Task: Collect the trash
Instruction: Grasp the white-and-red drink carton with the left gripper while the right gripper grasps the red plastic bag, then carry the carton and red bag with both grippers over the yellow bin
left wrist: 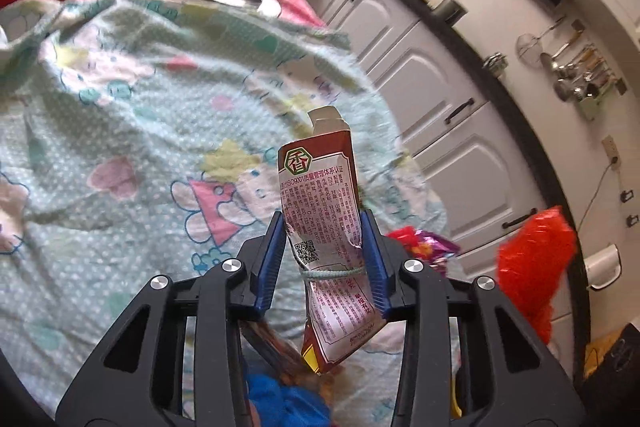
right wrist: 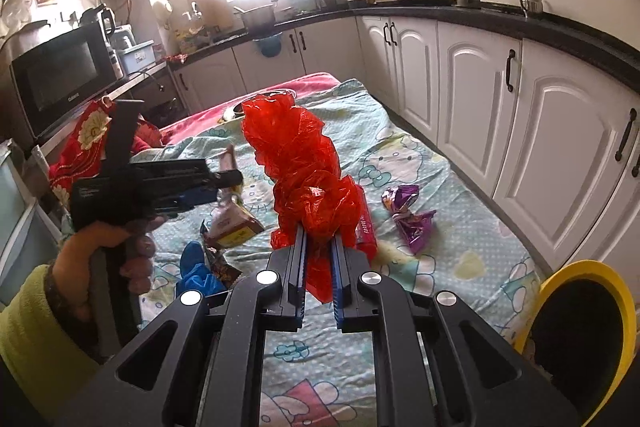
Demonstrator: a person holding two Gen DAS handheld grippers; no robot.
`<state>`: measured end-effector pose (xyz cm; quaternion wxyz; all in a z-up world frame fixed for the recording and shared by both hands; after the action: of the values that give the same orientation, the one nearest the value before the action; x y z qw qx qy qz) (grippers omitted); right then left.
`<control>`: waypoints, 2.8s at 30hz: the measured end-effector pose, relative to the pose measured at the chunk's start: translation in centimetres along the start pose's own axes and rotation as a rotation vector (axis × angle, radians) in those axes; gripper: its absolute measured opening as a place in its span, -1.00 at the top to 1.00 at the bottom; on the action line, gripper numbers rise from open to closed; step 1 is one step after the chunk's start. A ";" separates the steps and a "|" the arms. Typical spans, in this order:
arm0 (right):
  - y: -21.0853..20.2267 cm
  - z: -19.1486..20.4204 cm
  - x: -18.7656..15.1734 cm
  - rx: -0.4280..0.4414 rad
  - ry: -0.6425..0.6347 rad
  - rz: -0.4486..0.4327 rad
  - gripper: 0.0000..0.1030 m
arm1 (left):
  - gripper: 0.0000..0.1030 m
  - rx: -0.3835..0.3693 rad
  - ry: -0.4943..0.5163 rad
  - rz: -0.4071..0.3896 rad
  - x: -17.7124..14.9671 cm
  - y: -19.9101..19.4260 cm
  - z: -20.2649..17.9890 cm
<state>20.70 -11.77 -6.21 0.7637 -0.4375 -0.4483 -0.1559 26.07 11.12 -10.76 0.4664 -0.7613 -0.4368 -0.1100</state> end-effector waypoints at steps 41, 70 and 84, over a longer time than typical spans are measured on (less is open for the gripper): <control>-10.4 -5.8 -0.5 -0.174 0.055 -0.146 0.80 | 0.41 -0.175 0.382 -0.087 -7.0 -6.0 -15.3; -17.3 -19.1 -7.5 -0.471 0.316 -0.135 0.80 | 0.41 -0.355 0.613 0.084 -18.7 -0.6 -27.9; -17.2 -24.8 -12.8 -0.562 0.421 -0.046 0.80 | 0.40 -0.339 0.679 0.184 -23.6 3.6 -29.4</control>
<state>16.41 -43.58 -12.90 0.6853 -0.5787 -0.2303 -0.3774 21.85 -26.51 -10.61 0.4599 -0.7838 -0.1633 -0.3841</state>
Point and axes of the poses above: each gripper's, at about its wrist camera, not at the fingertips, and y roughly the way its jaws point, z to its left, x to its top, the point moved 8 cm from there along y, roughly the way its jaws point, and after that the axes turned 4 degrees about -z, right-handed, at the moved point
